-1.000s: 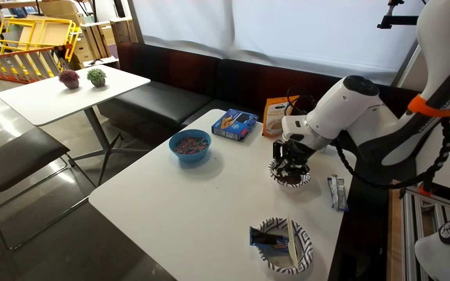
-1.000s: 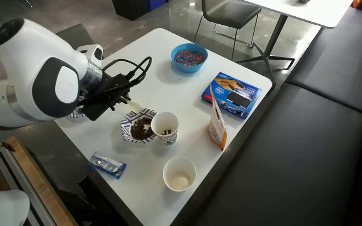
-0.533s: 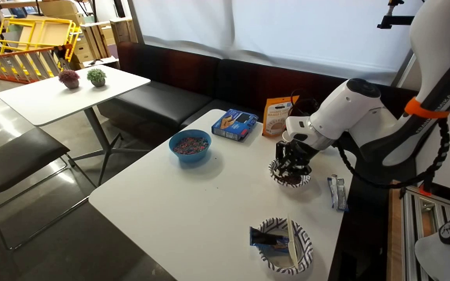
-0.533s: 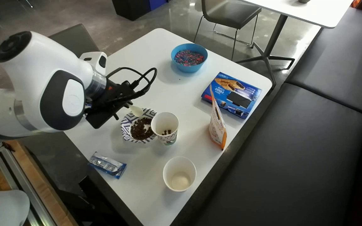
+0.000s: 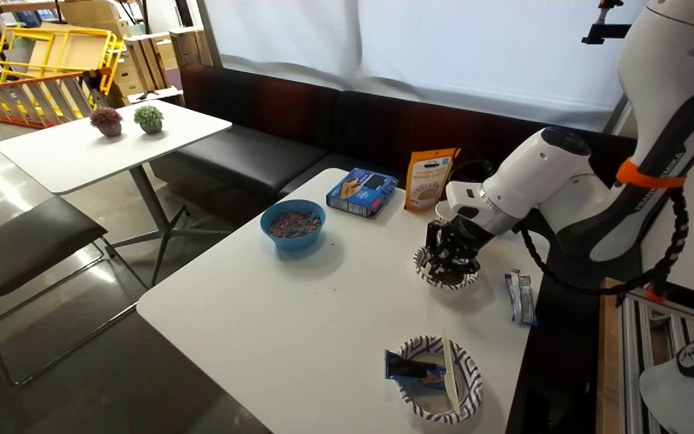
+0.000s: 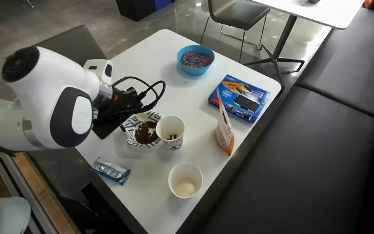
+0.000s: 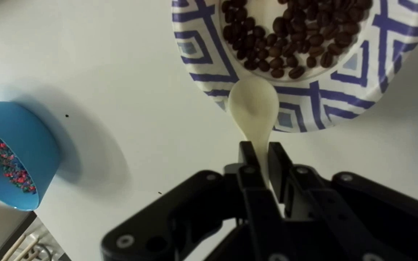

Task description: Use the spoon to put some of the brown objects into the cup

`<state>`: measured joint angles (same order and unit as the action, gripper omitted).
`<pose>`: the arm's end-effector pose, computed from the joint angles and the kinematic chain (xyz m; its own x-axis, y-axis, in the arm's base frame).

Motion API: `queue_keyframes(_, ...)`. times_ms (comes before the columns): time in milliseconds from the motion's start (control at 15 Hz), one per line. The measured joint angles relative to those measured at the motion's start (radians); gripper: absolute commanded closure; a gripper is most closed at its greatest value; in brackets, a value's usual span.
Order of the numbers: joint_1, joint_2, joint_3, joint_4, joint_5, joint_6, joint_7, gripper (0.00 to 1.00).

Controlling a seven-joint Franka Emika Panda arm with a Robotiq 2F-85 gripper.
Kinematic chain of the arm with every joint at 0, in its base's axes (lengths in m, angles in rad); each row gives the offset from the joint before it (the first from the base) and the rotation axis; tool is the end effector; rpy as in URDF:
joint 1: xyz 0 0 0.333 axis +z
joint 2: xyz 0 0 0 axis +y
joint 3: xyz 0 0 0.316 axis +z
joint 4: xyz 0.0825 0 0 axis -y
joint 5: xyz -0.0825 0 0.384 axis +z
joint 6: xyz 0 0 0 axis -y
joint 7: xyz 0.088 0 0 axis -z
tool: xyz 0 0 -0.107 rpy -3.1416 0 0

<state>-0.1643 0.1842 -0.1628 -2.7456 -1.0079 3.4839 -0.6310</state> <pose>0.3888 -0.0285 0.2121 0.1668 0.9619 0.2165 0.8835 -0.2433 0.4003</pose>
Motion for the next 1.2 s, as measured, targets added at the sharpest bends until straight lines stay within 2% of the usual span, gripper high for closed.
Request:
queue_keyframes(467,0.0,0.061,-0.032,0.0,0.006,0.072,-0.038,0.97)
queue_keyframes(1200,0.014,0.07,-0.103,0.002,0.006,0.075,-0.075,0.97)
